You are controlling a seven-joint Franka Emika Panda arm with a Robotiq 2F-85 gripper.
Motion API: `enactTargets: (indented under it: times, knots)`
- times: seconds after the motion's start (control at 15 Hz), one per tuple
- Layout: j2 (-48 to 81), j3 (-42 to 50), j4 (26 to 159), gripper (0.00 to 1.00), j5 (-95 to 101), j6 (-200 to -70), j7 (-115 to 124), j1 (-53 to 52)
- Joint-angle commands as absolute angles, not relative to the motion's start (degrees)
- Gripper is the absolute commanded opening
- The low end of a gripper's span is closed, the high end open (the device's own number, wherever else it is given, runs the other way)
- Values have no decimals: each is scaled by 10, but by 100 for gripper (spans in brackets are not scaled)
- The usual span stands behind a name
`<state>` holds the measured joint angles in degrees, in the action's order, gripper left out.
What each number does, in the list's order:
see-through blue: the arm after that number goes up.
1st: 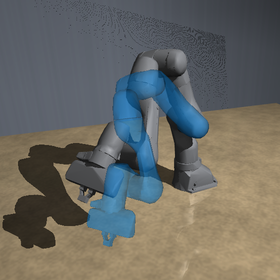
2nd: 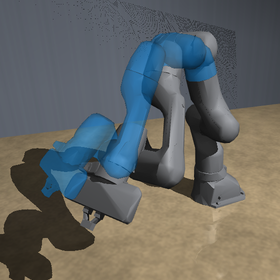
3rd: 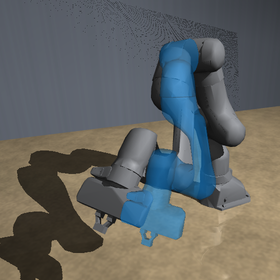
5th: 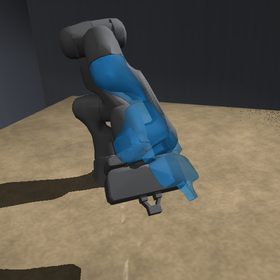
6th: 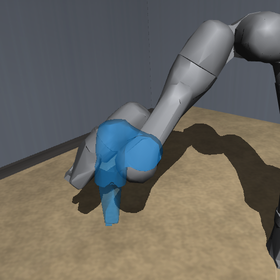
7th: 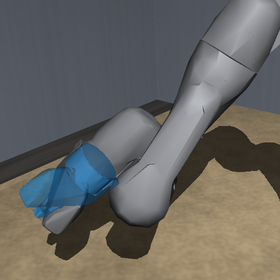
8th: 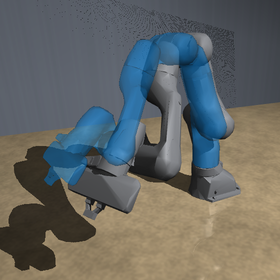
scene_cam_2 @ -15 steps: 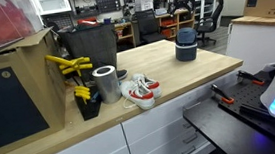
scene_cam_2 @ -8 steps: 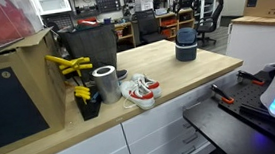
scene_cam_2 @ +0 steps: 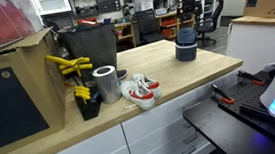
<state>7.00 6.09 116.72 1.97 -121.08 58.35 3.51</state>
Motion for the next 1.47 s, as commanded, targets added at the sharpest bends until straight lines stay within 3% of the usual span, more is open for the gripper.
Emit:
enactTargets:
  times: [0.0,0.4,0.53,1.07,1.2,1.4]
  knots:
    - [91,69,1154,100,0,-1209,630,40]
    - [111,73,1148,100,-49,-1212,651,43]
    - [113,72,1146,74,-63,-1212,647,43]
    - [119,72,1141,13,-76,-1208,643,42]
    - [118,71,1140,1,-75,-1207,641,41]
    - [113,66,1142,0,-71,-1205,635,36]
